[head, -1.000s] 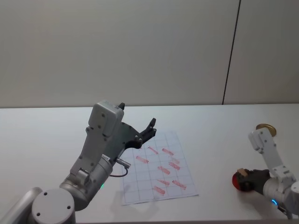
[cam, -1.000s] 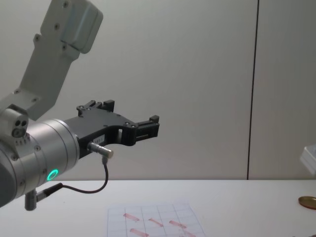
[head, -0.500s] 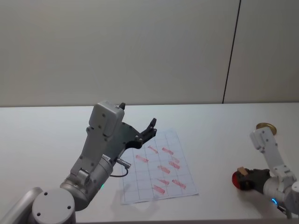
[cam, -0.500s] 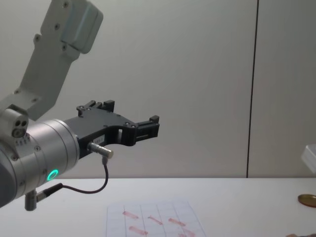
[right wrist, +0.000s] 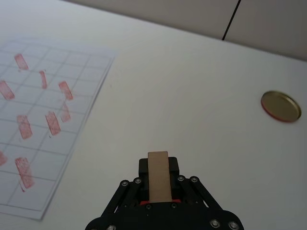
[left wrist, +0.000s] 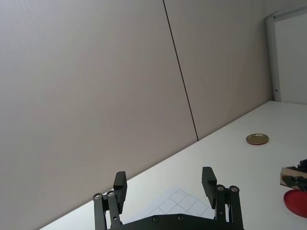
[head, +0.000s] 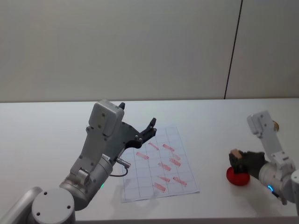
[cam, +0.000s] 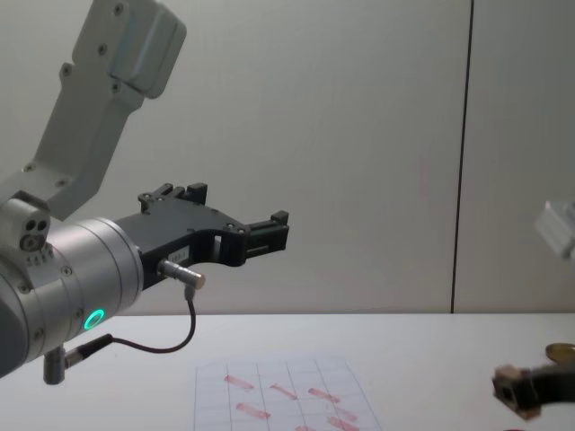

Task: Use the one hand to pick up the stamp and affix it onto the A4 paper.

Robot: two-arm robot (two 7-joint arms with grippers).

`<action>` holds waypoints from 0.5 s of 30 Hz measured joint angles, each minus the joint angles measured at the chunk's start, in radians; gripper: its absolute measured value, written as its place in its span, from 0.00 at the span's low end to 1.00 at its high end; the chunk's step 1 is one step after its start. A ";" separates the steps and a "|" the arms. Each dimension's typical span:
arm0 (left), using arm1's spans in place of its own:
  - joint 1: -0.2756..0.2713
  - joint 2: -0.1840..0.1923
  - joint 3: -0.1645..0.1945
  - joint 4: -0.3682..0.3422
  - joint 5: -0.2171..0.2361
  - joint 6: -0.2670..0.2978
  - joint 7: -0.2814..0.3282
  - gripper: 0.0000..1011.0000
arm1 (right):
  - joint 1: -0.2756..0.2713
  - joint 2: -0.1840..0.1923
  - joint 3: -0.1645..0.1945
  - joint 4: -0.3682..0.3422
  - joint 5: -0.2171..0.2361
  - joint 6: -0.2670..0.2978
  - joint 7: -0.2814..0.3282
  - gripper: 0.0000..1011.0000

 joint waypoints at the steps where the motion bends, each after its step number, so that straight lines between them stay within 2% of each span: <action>1: 0.000 0.000 0.000 0.000 0.000 0.000 0.000 0.98 | -0.001 0.000 0.000 -0.011 0.000 -0.001 -0.001 0.22; 9: 0.000 0.000 0.000 0.000 0.000 0.000 0.000 0.98 | -0.004 -0.003 -0.003 -0.095 0.002 -0.008 -0.001 0.22; 15: 0.000 0.000 0.000 0.000 0.000 0.000 0.000 0.98 | -0.003 -0.011 -0.011 -0.125 0.002 -0.013 0.015 0.22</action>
